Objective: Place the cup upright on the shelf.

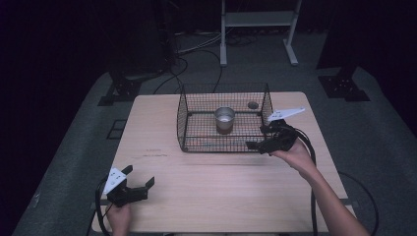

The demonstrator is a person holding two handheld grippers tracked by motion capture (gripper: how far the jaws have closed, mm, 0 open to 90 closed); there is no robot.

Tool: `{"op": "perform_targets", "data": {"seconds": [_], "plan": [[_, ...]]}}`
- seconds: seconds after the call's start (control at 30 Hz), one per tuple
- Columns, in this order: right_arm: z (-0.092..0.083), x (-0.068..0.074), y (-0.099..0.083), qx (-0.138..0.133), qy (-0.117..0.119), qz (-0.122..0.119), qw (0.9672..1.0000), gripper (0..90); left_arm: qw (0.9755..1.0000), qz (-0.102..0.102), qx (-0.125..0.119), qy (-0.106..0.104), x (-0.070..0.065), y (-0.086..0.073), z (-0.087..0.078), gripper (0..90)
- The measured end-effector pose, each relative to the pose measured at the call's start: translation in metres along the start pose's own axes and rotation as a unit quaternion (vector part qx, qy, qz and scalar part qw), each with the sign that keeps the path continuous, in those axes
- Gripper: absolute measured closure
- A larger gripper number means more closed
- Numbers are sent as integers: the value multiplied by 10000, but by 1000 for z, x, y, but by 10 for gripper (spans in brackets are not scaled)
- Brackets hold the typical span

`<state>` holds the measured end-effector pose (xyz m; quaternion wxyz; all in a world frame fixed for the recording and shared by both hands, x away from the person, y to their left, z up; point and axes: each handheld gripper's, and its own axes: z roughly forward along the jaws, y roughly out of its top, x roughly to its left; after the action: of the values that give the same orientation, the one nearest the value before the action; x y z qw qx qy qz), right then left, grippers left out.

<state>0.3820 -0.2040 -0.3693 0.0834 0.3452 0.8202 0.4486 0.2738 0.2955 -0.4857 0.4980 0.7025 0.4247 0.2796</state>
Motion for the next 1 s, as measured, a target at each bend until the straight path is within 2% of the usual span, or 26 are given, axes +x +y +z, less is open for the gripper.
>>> {"op": "perform_targets", "data": {"seconds": [0.43,0.73,1.0], "plan": [[-14,5,-26,-112,64,48,9999,82,10000,-9,0,3,0,0,0,0],[-26,6,-49,-262,-86,115,9996,83,10000,2,23,10,0,0,0,0],[-34,13,-81,-374,-309,123,9987,83,10000,4,21,16,0,0,0,0]]}}
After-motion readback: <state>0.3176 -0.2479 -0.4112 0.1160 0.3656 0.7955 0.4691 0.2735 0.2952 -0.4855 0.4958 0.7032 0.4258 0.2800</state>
